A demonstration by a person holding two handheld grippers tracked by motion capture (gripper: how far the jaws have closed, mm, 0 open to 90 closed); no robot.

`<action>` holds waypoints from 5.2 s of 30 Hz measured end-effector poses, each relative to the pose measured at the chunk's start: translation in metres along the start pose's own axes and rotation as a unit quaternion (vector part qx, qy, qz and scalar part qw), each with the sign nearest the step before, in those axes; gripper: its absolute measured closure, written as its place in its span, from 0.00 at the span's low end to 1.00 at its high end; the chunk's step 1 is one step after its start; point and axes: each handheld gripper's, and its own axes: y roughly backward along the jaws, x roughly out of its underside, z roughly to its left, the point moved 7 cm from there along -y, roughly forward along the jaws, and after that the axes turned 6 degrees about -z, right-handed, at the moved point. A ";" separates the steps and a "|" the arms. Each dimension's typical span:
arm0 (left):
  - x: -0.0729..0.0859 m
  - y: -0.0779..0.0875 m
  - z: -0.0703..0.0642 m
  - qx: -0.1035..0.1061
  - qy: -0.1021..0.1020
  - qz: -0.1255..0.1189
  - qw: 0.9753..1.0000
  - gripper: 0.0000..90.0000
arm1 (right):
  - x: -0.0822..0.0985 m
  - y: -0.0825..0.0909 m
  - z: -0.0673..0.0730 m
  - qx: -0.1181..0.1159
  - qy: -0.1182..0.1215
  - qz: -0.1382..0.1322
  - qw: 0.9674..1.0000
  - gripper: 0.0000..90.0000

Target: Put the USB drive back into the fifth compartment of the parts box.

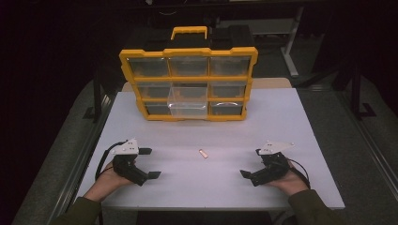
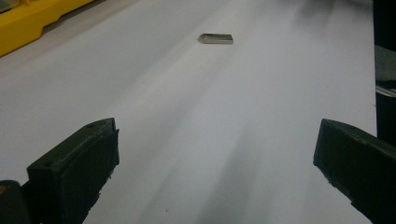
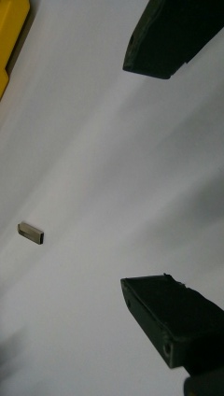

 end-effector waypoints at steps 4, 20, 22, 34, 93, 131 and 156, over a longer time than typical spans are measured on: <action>0.001 0.000 -0.001 0.002 0.000 0.003 1.000 0.00 | -0.001 0.002 0.000 -0.001 -0.003 0.001 1.000 0.02; 0.004 0.002 -0.001 0.003 0.002 0.004 1.000 0.00 | -0.009 -0.003 0.008 -0.012 0.003 0.003 1.000 0.00; 0.004 0.002 -0.001 0.004 0.003 0.004 1.000 0.00 | -0.010 -0.004 0.008 -0.013 0.004 0.002 1.000 0.00; 0.004 0.001 -0.001 0.006 0.004 0.002 1.000 0.00 | -0.019 -0.009 0.010 -0.026 0.005 0.001 1.000 0.00; 0.003 0.001 -0.002 0.007 0.008 -0.001 1.000 0.00 | -0.054 -0.033 0.017 -0.049 0.018 -0.005 0.999 0.00; 0.005 0.000 -0.004 0.011 0.012 -0.003 1.000 0.00 | -0.080 -0.049 0.016 -0.059 0.016 -0.010 0.998 0.00; 0.006 0.001 -0.003 0.011 0.010 -0.006 1.000 0.00 | -0.098 -0.064 0.018 -0.066 0.022 -0.007 0.998 0.00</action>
